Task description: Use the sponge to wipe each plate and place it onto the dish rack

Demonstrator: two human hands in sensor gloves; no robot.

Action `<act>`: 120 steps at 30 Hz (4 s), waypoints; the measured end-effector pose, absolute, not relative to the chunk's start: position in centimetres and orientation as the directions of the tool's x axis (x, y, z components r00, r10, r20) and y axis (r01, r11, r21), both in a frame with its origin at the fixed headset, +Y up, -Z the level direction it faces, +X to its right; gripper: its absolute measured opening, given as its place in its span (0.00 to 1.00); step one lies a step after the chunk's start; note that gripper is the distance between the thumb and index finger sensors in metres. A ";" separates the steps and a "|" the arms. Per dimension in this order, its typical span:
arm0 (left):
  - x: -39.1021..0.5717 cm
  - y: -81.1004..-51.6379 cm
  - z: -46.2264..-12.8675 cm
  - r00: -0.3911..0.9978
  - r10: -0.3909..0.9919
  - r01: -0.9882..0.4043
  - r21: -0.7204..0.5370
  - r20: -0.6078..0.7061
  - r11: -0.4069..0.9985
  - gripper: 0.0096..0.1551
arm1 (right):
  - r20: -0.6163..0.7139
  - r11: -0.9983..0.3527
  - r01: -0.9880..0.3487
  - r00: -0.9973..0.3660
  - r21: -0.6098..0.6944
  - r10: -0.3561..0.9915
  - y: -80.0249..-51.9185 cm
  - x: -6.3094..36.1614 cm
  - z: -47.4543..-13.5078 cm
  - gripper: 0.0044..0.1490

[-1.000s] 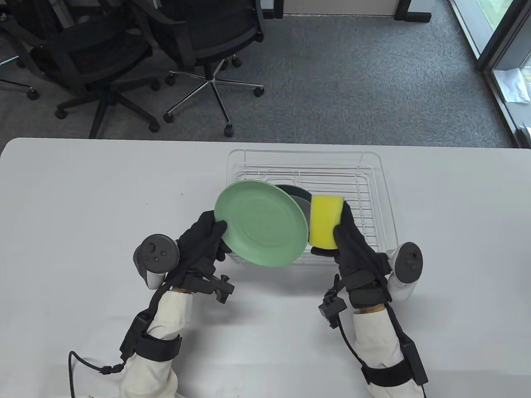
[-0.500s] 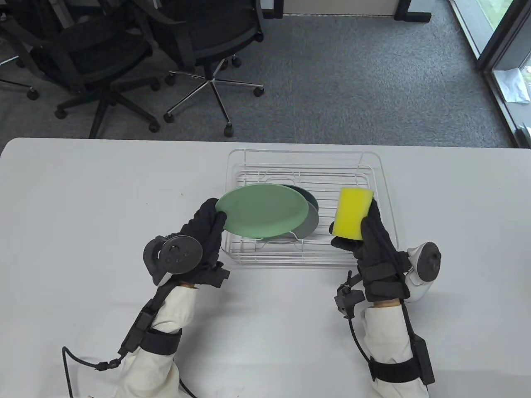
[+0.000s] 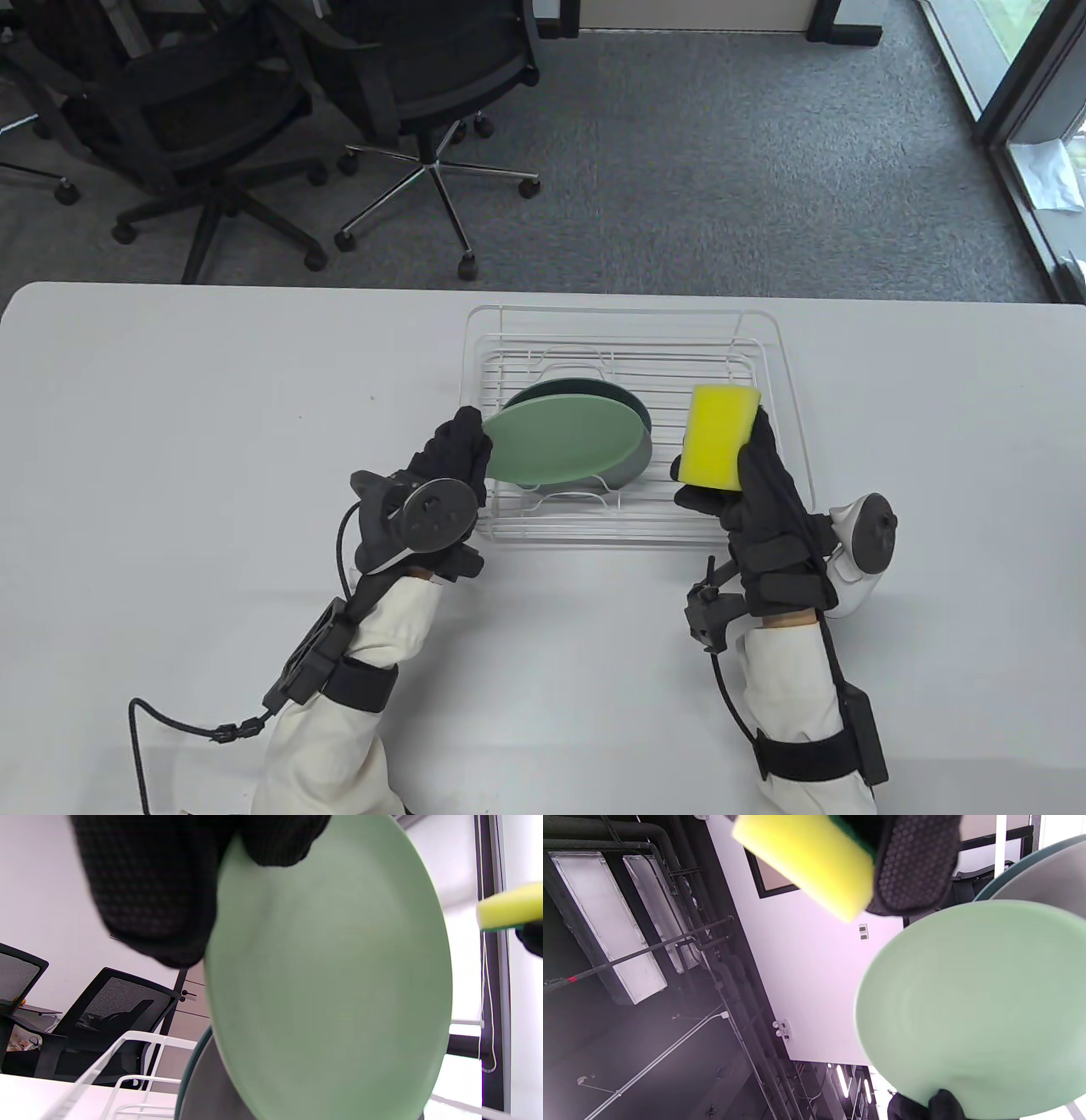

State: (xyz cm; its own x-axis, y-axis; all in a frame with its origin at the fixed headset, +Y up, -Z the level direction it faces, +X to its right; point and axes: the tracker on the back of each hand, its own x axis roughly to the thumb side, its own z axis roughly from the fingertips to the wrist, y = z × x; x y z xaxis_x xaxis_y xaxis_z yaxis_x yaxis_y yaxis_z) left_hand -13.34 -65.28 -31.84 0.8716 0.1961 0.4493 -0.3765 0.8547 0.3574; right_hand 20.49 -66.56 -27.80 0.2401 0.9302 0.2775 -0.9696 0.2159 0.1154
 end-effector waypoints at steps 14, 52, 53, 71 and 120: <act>-10.3 -67.6 -33.7 0.907 0.065 -0.191 0.268 0.417 0.944 0.21 | 0.252 0.225 -0.966 0.251 0.130 0.935 -66.7 20.3 -28.0 0.38; -23.5 -70.1 -29.9 0.720 0.651 -0.694 0.249 0.239 0.676 0.27 | 0.551 -0.948 -0.249 -0.772 0.199 0.318 -74.2 11.2 -25.1 0.41; -23.7 -70.3 -29.9 0.722 0.651 -0.692 0.247 0.234 0.679 0.27 | 0.560 -0.961 -0.204 -0.782 0.185 0.274 -74.8 10.9 -25.0 0.41; -24.2 -71.6 -30.2 0.734 0.650 -0.679 0.227 0.195 0.698 0.27 | 0.554 -0.982 -0.101 -0.815 0.157 0.172 -75.0 10.3 -24.2 0.39; -18.3 -69.3 -26.0 0.905 -0.021 -0.129 0.321 0.425 0.938 0.53 | 0.133 -0.835 -0.029 -0.990 -0.549 -0.053 -67.4 21.4 -23.9 0.45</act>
State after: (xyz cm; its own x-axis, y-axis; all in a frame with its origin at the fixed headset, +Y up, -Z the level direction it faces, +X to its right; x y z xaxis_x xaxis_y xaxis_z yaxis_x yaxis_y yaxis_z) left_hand -18.30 -69.31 -25.97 0.9050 -0.0211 0.4249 -0.1289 0.9383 0.3210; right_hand 21.40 -67.36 -23.85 -0.9897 -0.0533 0.1326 -0.0286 -0.8353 -0.5491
